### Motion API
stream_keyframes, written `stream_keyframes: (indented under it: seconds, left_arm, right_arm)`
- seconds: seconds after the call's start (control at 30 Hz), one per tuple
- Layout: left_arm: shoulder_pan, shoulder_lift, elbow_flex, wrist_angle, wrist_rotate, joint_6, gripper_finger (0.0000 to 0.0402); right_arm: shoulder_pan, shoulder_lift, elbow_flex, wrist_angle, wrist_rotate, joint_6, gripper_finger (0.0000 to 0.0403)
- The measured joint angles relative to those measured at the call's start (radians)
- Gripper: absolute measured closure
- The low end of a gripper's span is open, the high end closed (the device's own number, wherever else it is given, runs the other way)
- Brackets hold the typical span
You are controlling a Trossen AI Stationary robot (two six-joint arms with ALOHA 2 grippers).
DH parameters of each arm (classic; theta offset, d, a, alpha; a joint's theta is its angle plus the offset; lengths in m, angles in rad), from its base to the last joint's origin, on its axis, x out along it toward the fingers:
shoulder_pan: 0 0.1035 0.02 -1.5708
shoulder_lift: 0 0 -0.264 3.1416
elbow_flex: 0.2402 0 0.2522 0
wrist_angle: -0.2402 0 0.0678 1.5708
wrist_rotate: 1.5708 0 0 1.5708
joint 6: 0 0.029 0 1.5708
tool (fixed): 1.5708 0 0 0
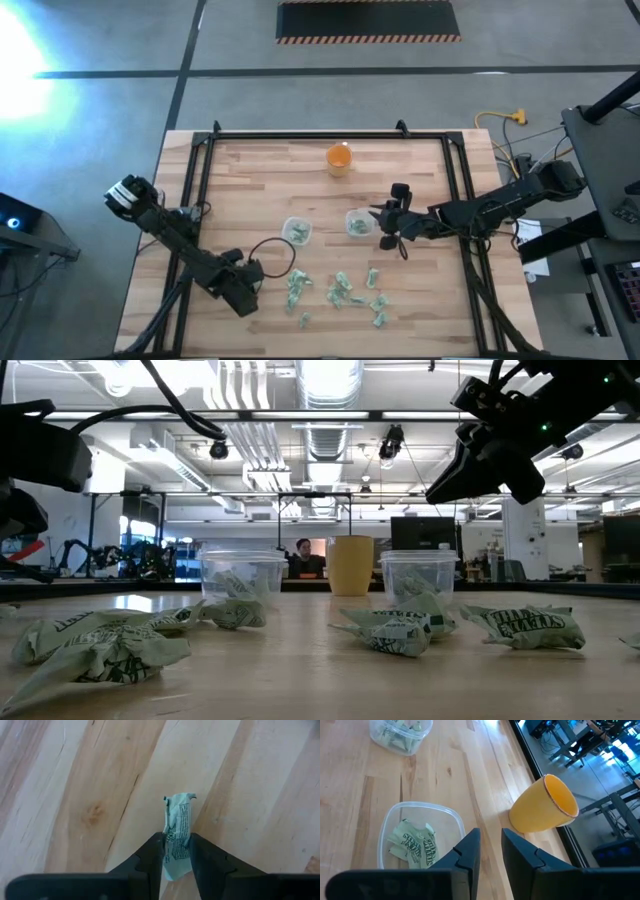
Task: Pick and place items into bin
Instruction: Put the green sweetener bag into the left transparent food container
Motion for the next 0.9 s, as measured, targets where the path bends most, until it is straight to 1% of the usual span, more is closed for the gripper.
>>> stream_keyframes:
  seconds: [0.2, 0.3, 0.53, 0.63, 0.7, 0.9]
  left_arm:
    - [0.000, -0.002, 0.005, -0.012, 0.003, 0.021, 0.0374]
    - [0.000, -0.004, 0.008, -0.013, 0.006, 0.028, 0.0391]
    - [0.014, -0.028, 0.020, -0.014, 0.000, 0.096, 0.0400]
    - [0.037, -0.046, 0.029, -0.013, -0.052, 0.168, 0.0400]
    - [0.059, -0.061, 0.036, -0.013, -0.104, 0.230, 0.0400]
    - [0.147, -0.092, 0.072, -0.011, -0.328, 0.489, 0.0401]
  right_arm:
    - [0.000, 0.000, 0.000, 0.000, 0.000, 0.000, 0.0335]
    - [0.000, 0.000, 0.000, 0.000, 0.000, 0.000, 0.0335]
    - [0.000, 0.000, 0.000, 0.000, 0.000, -0.001, 0.0335]
    - [0.000, 0.000, 0.000, 0.000, 0.000, -0.003, 0.0335]
    - [0.000, 0.000, 0.000, 0.000, 0.000, -0.004, 0.0335]
    - [0.000, 0.000, 0.000, 0.000, 0.000, -0.004, 0.0335]
